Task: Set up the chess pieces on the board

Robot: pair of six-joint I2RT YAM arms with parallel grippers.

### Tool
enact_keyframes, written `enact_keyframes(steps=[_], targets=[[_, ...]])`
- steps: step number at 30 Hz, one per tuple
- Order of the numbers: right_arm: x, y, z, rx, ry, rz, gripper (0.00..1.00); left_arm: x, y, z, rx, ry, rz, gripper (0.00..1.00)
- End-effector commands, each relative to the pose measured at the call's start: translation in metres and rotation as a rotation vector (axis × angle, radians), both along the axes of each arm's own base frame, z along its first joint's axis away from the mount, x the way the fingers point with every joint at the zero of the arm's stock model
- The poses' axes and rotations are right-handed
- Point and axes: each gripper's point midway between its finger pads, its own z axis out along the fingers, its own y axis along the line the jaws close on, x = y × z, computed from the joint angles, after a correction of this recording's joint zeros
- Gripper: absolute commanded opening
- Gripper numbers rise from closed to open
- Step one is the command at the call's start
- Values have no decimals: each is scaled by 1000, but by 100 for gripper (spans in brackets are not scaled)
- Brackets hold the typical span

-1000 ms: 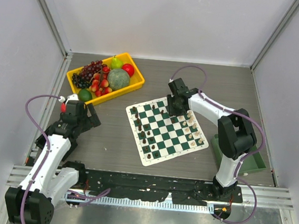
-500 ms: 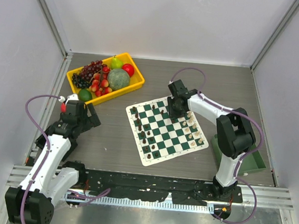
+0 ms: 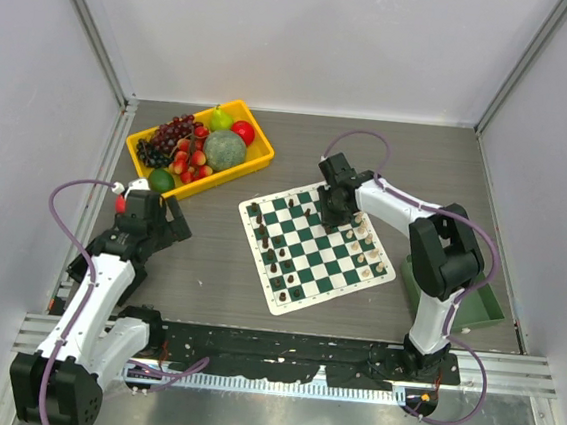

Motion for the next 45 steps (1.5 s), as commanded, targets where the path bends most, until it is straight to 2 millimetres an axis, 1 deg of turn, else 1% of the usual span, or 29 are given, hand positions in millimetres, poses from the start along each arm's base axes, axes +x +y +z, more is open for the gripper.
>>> enact_keyframes(steps=[1, 5, 10, 12, 16, 20, 21, 23, 24, 25, 26, 27, 28, 30, 32, 33, 34, 36, 37, 38, 39, 42, 43, 45], targets=[[3, 2, -1, 13, -8, 1, 31, 11, -2, 11, -14, -44, 0, 99], [3, 2, -1, 14, -6, 2, 30, 11, -3, 10, -19, -39, -4, 99], [3, 2, 3, 17, -17, 1, 23, 12, -2, 13, -17, -47, -2, 99], [5, 3, 11, 24, -36, 3, 19, 12, -3, 13, -17, -49, -4, 99], [8, 9, 25, 27, -67, 23, 17, 12, -3, 12, -19, -49, -4, 99], [8, 25, 38, 35, -95, 60, 17, 12, -3, 12, -20, -47, -5, 99], [8, 31, 43, 40, -104, 73, 17, 12, -3, 11, -20, -44, -5, 99], [7, 41, 48, 48, -114, 88, 17, 11, -2, 11, -16, -46, -3, 99], [6, 45, 48, 50, -109, 95, 17, 11, -2, 12, -15, -46, -2, 99], [5, 52, 52, 58, -117, 105, 16, 10, -2, 12, -15, -47, 0, 99], [4, 56, 52, 59, -117, 113, 16, 10, -2, 12, -14, -47, -1, 99], [3, 65, 56, 72, -123, 127, 17, 10, -2, 12, -14, -49, -1, 99], [2, 71, 56, 74, -124, 139, 16, 10, -2, 12, -15, -49, 0, 99], [4, 85, 60, 90, -136, 156, 16, 10, -1, 13, -12, -50, -1, 99], [3, 96, 57, 95, -127, 172, 17, 10, -1, 14, -12, -51, 1, 99], [6, 101, 60, 104, -134, 176, 17, 10, -1, 14, -9, -50, 1, 99], [3, 107, 56, 102, -124, 187, 17, 10, -1, 15, -11, -53, 0, 99], [8, 117, 58, 110, -133, 200, 17, 10, -1, 16, -10, -56, -1, 99], [8, 119, 55, 106, -129, 201, 16, 9, -1, 15, -9, -53, 0, 99], [9, 123, 57, 113, -133, 205, 17, 9, 0, 16, -6, -56, 1, 99], [9, 125, 54, 109, -128, 208, 16, 9, 0, 16, -3, -53, 1, 99], [13, 132, 56, 120, -135, 215, 16, 8, 1, 16, -1, -53, 1, 99], [12, 134, 52, 116, -127, 218, 16, 8, 1, 15, -1, -50, 1, 99], [13, 137, 51, 119, -126, 224, 16, 7, 1, 15, 3, -48, 2, 99]])
